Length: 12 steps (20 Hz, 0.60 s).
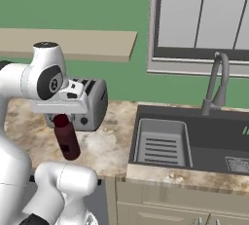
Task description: Place the drinks on the dining counter in a tight cluster.
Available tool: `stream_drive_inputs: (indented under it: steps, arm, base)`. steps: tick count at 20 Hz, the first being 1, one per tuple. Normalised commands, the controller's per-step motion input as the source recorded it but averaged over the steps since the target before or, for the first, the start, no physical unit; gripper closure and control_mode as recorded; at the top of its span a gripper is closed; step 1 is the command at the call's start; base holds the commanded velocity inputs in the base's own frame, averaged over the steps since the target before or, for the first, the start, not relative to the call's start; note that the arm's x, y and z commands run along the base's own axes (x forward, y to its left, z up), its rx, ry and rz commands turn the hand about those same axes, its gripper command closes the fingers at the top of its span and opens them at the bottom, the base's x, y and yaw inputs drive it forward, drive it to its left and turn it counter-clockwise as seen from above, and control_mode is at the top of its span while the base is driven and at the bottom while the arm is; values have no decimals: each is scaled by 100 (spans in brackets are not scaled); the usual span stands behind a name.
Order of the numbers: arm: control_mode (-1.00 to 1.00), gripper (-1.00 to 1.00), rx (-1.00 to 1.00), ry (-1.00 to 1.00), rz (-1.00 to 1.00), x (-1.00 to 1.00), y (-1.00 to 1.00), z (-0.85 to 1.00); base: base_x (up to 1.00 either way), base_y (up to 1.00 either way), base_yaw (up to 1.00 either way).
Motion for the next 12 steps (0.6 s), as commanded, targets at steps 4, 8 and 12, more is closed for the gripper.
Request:
stream_drive_inputs:
  steps: [4, 8, 12]
  arm:
    - [100, 100, 0, 0, 0, 0, 0, 0]
    - [100, 100, 0, 0, 0, 0, 0, 0]
    - [100, 100, 0, 0, 0, 0, 0, 0]
  base:
    - [-60, 14, 2]
    - [-63, 23, 12]
    - [-33, 32, 31]
